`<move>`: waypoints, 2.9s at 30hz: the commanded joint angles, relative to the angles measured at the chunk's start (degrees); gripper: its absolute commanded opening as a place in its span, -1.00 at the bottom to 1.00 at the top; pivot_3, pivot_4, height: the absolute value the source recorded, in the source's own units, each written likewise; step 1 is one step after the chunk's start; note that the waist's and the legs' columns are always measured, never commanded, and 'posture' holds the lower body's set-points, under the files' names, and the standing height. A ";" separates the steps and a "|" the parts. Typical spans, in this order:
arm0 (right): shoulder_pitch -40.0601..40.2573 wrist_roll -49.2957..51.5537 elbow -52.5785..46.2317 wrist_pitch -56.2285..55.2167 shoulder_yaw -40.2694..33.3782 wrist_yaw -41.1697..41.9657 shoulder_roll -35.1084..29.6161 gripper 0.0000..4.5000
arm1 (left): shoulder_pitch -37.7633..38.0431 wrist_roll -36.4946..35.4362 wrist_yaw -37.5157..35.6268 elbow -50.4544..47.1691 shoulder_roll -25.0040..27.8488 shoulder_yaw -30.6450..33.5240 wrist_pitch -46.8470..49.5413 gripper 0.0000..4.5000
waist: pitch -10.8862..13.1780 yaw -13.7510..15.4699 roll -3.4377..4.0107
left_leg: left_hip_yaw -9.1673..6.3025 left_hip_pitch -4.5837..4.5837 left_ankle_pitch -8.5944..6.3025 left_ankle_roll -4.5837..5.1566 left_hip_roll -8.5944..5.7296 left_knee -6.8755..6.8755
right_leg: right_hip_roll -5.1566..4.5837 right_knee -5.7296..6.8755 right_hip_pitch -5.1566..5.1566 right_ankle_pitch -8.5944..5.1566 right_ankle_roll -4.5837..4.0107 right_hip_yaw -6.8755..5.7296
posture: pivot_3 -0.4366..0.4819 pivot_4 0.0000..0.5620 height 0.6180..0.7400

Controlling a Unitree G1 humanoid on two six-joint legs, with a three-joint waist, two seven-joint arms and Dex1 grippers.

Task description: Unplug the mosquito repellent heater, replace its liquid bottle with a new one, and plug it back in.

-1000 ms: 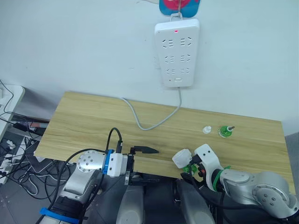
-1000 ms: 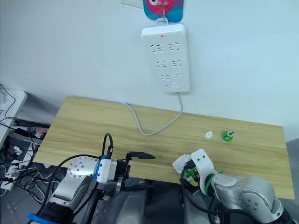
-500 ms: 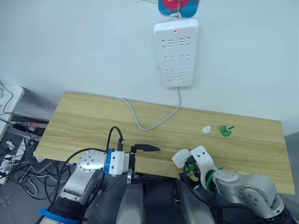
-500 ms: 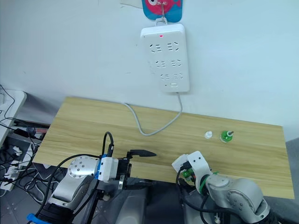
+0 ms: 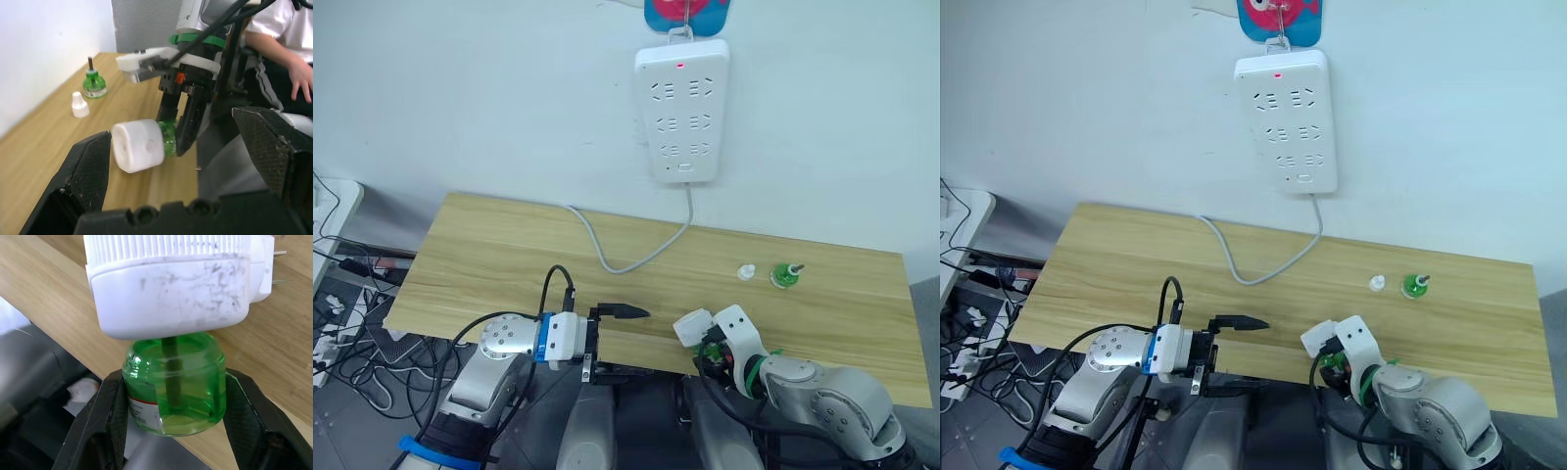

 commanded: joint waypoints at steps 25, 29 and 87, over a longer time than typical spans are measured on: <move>0.51 72.40 0.79 -15.14 -18.41 8.75 -27.85 0.01 | -10.36 -47.39 29.37 -8.34 -6.08 11.49 61.01 1.00 | 0.07 -0.03 -0.08 | -0.14 -0.07 -0.01 0.02 -0.07 0.19 | -0.04 0.04 0.12 0.03 0.05 -0.10 | 0.25 0.38 1.00; -1.20 70.85 -0.49 -16.48 -16.80 7.45 -28.06 0.01 | -10.73 -47.42 30.86 -9.66 -7.23 10.68 62.01 1.00 | 0.07 0.02 -0.08 | -0.11 -0.05 0.01 0.00 -0.05 0.22 | -0.02 0.07 0.11 0.04 0.07 -0.09 | 0.25 0.36 1.00; -4.17 59.04 -8.14 -19.01 -5.70 1.94 -27.03 0.99 | -12.38 -40.13 36.41 -9.39 -15.39 7.29 54.79 0.23 | 0.06 0.09 -0.08 | -0.08 -0.05 0.05 -0.07 -0.07 0.27 | -0.03 0.13 0.11 0.04 0.06 -0.05 | 0.22 0.37 1.00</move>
